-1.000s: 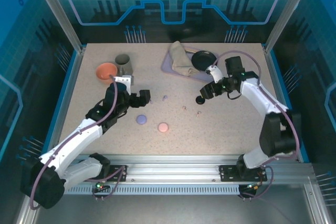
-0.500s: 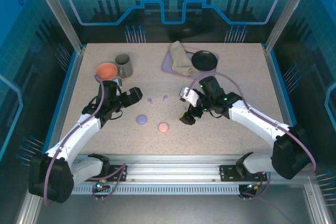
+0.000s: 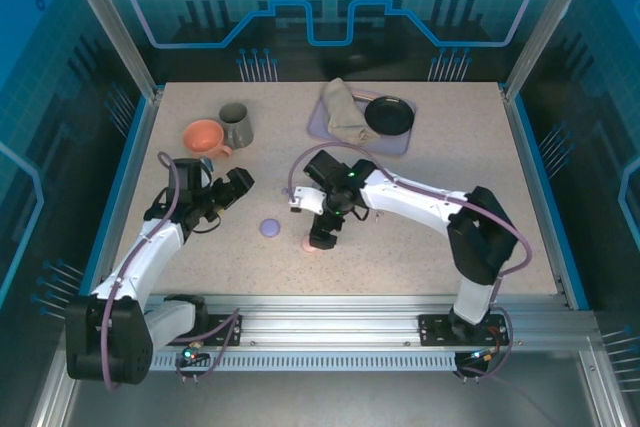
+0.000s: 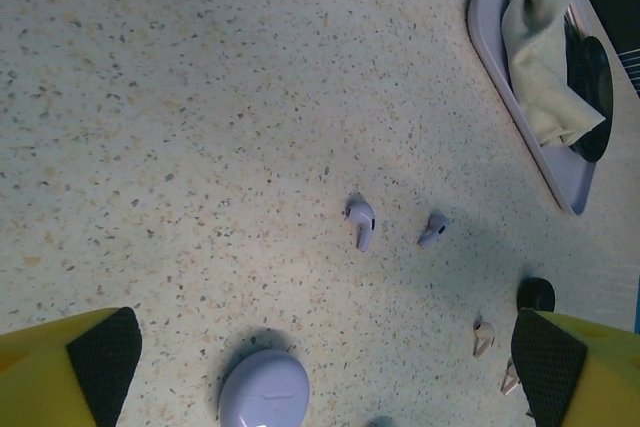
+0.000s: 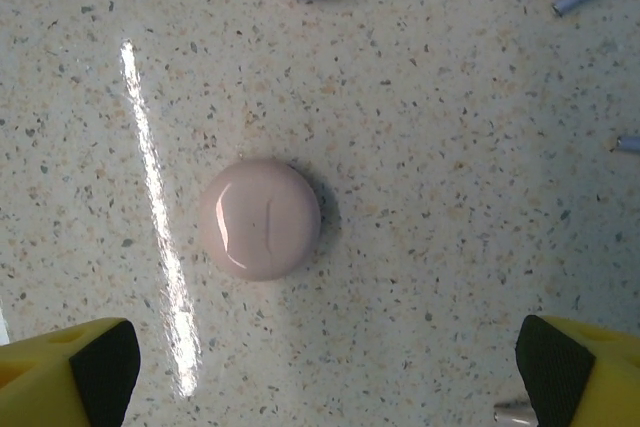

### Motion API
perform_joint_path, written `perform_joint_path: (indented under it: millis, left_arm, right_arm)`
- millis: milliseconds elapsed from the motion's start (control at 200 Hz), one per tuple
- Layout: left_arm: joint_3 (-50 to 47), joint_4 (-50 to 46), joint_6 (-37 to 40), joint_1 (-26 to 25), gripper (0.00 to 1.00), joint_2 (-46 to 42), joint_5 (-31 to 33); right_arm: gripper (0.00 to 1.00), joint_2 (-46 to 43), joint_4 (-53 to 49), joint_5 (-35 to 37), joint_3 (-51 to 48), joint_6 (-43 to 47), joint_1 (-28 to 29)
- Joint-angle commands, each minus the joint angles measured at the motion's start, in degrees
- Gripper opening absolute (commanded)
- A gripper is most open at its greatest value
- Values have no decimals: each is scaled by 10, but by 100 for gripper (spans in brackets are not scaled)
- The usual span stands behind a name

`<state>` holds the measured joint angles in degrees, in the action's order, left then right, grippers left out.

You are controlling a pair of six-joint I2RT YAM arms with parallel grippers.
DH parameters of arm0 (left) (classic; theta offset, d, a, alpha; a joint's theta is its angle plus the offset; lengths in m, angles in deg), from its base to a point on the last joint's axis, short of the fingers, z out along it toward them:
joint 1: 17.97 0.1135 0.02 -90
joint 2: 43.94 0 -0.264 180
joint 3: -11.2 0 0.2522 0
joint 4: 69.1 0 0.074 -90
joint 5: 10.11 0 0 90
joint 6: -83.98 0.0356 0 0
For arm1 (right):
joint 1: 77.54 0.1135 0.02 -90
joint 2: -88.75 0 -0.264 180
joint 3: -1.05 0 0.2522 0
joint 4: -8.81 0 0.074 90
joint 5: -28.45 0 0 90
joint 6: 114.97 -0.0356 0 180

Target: Insert wireless bluetooth earbuds into charging case

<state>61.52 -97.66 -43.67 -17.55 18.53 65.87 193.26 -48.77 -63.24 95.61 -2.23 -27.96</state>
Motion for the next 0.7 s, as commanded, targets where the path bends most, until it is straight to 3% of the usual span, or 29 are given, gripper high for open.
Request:
perform_joint_path:
  millis: [0,330,695]
  left_arm:
    - [-3,-21,-10,21,99,-3,-32]
    - [-19,-30,-26,66,99,-18,-16]
    - [-25,-53,-18,90,99,-40,-7]
  right_arm:
    - [99,58,-131,58,75,-46,28]
    - [93,163,-233,73,200,-86,55]
    - [94,227,-258,99,261,-61,78]
